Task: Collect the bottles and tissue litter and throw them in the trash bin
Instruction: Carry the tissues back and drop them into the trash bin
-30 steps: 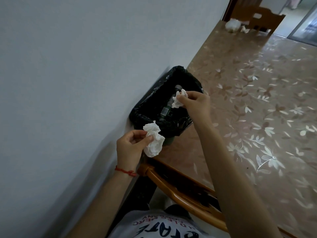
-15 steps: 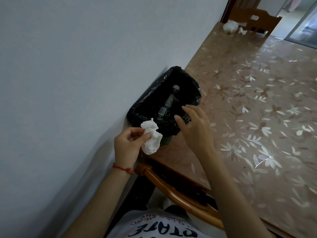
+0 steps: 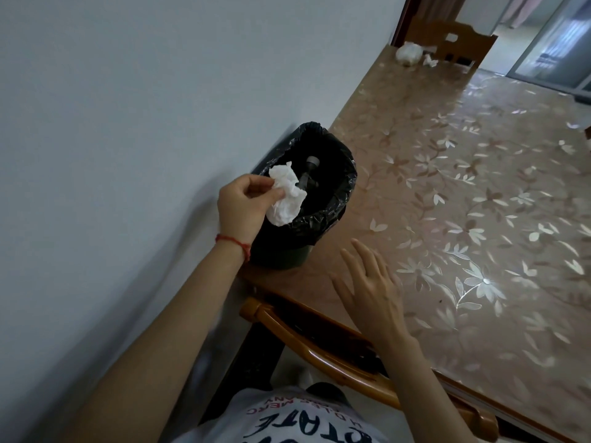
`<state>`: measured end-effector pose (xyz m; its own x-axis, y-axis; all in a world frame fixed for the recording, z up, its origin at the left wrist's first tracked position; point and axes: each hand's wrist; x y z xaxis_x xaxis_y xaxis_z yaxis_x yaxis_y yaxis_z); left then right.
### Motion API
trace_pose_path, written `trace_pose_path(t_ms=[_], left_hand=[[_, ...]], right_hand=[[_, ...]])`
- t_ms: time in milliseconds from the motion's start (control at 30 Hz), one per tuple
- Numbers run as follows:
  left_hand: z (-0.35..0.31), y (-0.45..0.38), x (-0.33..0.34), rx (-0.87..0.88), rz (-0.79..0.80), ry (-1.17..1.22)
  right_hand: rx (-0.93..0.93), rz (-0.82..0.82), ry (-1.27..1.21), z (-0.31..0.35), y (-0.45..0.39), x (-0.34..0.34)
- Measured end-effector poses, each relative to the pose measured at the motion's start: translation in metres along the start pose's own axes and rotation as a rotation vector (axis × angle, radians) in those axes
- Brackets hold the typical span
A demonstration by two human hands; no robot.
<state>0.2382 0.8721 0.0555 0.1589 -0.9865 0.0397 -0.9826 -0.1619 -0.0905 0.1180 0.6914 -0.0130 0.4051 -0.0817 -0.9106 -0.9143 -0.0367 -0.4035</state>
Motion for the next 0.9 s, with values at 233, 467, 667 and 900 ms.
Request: trace_pose_path(t_ms=[233,467,667,900], left_hand=[[0.016,-0.037,0.022,-0.021,0.052,-0.099],[0.023,-0.031,0.024,0.017,0.048,-0.161],[0.016,0.017,0.010,0.244,0.170,-0.312],[0.059,0.084,-0.006,0.541,0.437,-0.751]], right_hand=[[0.001,-0.017,-0.006,0.003,0.007,-0.005],[0.014,0.042,-0.088,0.005,0.013,-0.002],[0.038,0.095,-0.086,0.007,0.017,-0.001],[0.104,0.152,-0.052,0.009,0.033,-0.002]])
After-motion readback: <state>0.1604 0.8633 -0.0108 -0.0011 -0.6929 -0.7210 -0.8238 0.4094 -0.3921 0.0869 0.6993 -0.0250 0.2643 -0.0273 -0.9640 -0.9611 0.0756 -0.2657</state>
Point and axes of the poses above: each hand's wrist, its own y-axis away from the middle knuckle, its own x-axis out of the palm, z = x × y, and after that the axes turned 12 degrees about y, right-handed
